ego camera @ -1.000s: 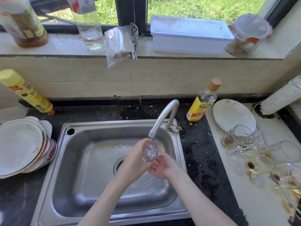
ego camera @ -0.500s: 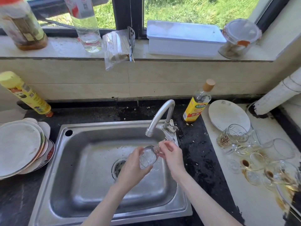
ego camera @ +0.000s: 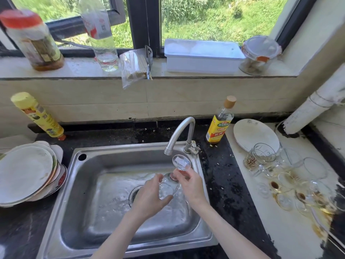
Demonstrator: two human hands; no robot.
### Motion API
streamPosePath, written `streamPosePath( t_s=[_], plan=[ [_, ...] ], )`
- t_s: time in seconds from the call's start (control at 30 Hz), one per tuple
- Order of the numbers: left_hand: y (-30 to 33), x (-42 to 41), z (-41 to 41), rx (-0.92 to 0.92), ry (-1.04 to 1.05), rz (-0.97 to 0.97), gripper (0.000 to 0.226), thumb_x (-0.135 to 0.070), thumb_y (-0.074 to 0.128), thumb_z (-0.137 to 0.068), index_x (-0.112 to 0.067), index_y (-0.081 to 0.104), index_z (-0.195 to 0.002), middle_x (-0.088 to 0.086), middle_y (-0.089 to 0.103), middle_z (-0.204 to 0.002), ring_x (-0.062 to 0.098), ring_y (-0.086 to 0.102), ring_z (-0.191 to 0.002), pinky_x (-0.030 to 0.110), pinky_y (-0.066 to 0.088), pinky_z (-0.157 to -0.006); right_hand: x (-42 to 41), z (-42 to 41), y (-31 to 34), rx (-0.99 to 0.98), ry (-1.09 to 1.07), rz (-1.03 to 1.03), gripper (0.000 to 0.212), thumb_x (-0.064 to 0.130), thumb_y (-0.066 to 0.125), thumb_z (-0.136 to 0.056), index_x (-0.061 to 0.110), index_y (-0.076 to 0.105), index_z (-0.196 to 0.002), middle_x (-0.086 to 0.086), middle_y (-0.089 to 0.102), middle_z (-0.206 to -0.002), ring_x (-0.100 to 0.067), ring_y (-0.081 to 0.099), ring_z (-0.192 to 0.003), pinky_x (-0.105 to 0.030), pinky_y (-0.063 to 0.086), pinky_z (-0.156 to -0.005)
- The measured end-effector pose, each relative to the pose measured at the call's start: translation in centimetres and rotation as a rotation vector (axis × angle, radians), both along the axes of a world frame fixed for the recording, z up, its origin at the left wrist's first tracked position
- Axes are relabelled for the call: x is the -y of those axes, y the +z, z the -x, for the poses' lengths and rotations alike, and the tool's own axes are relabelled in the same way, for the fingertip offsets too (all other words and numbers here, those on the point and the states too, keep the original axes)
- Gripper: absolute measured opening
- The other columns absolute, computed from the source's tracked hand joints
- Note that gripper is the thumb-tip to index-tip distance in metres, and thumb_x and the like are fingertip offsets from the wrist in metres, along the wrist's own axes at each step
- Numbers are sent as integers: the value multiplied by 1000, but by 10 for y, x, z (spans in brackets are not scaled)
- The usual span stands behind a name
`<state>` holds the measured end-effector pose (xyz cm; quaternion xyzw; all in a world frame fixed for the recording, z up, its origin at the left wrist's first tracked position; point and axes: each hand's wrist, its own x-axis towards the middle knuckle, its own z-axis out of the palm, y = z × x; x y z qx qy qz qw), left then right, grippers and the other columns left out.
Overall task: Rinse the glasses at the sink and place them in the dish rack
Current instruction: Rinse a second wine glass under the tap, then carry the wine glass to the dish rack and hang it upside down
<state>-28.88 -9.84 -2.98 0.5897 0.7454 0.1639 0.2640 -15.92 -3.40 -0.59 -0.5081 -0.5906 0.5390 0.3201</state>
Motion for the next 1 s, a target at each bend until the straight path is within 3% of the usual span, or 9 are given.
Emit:
streamPosePath(
  t_s=[0.1, 0.27, 0.37, 0.47, 0.53, 0.6, 0.67, 0.83, 1.0],
  plan=[
    [5, -1, -2, -65, -64, -1, 67, -48, 59, -84, -15, 32, -136, -1, 43, -138, 18, 40, -126, 28, 34, -99, 0, -8, 4, 31, 1, -32, 13, 19, 61, -90, 29, 63, -83, 7, 71, -82, -12, 67, -84, -26, 52, -82],
    [9, 19, -9, -161, -184, 26, 70, -55, 45, -88, -20, 22, -144, -2, 28, -149, 17, 25, -137, 30, 23, -110, 11, -30, 4, 94, 2, -51, 8, 17, 59, -91, 20, 63, -85, -1, 70, -84, -16, 67, -83, -29, 52, -79],
    [13, 38, -12, -197, -229, -43, 69, -58, 27, -83, -20, 36, -140, 1, 43, -142, 22, 39, -131, 38, 35, -105, 26, -47, 4, 200, 28, -96, 10, 17, 58, -91, 13, 64, -84, -2, 68, -84, -17, 63, -82, -30, 48, -75],
    [23, 43, -9, -292, -319, -204, 50, -46, 36, -85, -20, 50, -126, 2, 61, -123, 25, 59, -112, 42, 50, -88, 44, -65, 4, 250, -18, -130, 14, 18, 58, -91, 9, 67, -95, -4, 68, -93, -18, 62, -87, -33, 48, -78],
    [33, 42, -11, -316, -383, -266, 47, -44, 38, -85, -20, 49, -124, 2, 63, -120, 26, 61, -110, 42, 51, -86, 58, -77, 10, 245, -79, -116, 14, 18, 59, -91, 9, 68, -94, -6, 67, -91, -20, 61, -86, -33, 48, -77],
    [39, 45, -18, -339, -450, -312, 47, -44, 37, -86, -20, 48, -126, 0, 62, -122, 25, 60, -111, 43, 49, -87, 79, -91, 19, 224, -174, -114, 14, 18, 60, -91, 23, 67, -79, -7, 65, -86, -22, 62, -84, -32, 49, -74],
    [39, 56, -28, -294, -516, -313, 47, -45, 34, -90, -22, 46, -128, -2, 60, -124, 24, 56, -116, 42, 49, -88, 105, -106, 27, 193, -301, -134, 37, 15, 62, -89, 40, 56, -63, -8, 66, -85, -21, 65, -84, -28, 50, -74],
    [28, 105, -59, -218, -786, -248, 53, -53, 13, -96, -26, 44, -128, -5, 59, -126, 18, 45, -119, 34, 45, -94, 197, -143, 31, 202, -586, -132, 35, 12, 63, -88, 36, 52, -66, -7, 69, -85, -16, 68, -84, -26, 53, -77],
    [41, 141, -101, -176, -989, -261, 68, -65, 6, -89, -30, 39, -138, -8, 47, -139, 16, 35, -132, 35, 36, -105, 298, -181, 39, 196, -874, -91, 28, 10, 62, -89, 27, 58, -68, 8, 67, -76, 3, 64, -71, -9, 46, -67]
  ],
)
